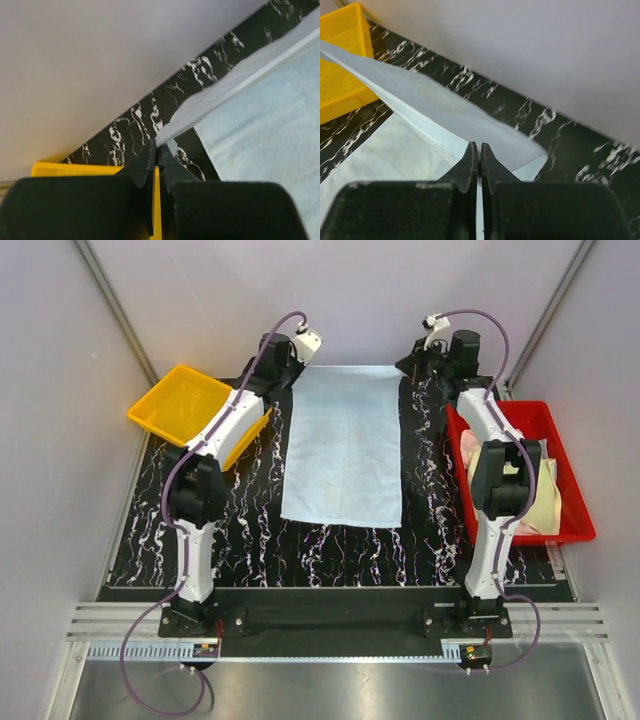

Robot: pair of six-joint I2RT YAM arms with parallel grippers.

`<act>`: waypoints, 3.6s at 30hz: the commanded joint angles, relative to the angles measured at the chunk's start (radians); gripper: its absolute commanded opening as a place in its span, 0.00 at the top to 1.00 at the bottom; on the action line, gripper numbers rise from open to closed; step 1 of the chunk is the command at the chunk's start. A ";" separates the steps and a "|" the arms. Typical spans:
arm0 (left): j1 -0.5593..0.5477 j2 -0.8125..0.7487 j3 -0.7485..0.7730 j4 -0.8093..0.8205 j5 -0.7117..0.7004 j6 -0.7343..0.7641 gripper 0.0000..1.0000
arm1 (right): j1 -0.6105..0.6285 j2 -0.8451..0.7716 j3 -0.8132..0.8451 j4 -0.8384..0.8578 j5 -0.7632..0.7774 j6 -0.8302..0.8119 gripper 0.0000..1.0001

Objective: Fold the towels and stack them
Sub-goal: Fold the towel

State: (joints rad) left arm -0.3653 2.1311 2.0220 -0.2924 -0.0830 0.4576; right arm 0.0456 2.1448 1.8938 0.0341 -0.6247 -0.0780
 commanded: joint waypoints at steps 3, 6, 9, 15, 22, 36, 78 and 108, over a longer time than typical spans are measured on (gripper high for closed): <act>-0.014 -0.216 -0.155 -0.031 -0.017 0.036 1.00 | -0.004 -0.247 -0.256 0.056 0.034 0.067 1.00; -0.023 -0.290 -0.247 -0.065 0.023 0.010 1.00 | -0.003 -0.327 -0.361 0.040 0.043 0.119 1.00; -0.040 -0.356 -0.339 -0.086 0.023 -0.005 1.00 | 0.011 -0.402 -0.444 -0.005 0.074 0.116 1.00; -0.061 -0.460 -0.500 -0.163 0.065 -0.051 1.00 | 0.051 -0.522 -0.554 -0.155 0.105 0.101 1.00; -0.104 -0.582 -0.689 -0.175 0.060 -0.085 1.00 | 0.080 -0.645 -0.749 -0.198 0.132 0.122 1.00; -0.231 -0.680 -1.010 -0.181 -0.029 -0.253 0.89 | 0.125 -0.642 -0.865 -0.600 0.315 0.270 0.82; -0.014 -0.593 -1.264 0.052 0.253 -1.033 0.59 | 0.304 -0.467 -0.889 -0.519 0.565 0.592 0.65; -0.014 -0.632 -1.146 -0.090 0.243 -1.067 1.00 | 0.330 -0.473 -0.802 -0.619 0.640 0.575 0.91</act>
State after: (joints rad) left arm -0.3790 1.5467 0.8295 -0.3546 0.1761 -0.6006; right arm 0.3645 1.6936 1.0489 -0.5575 -0.0326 0.5083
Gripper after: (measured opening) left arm 0.025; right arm 0.077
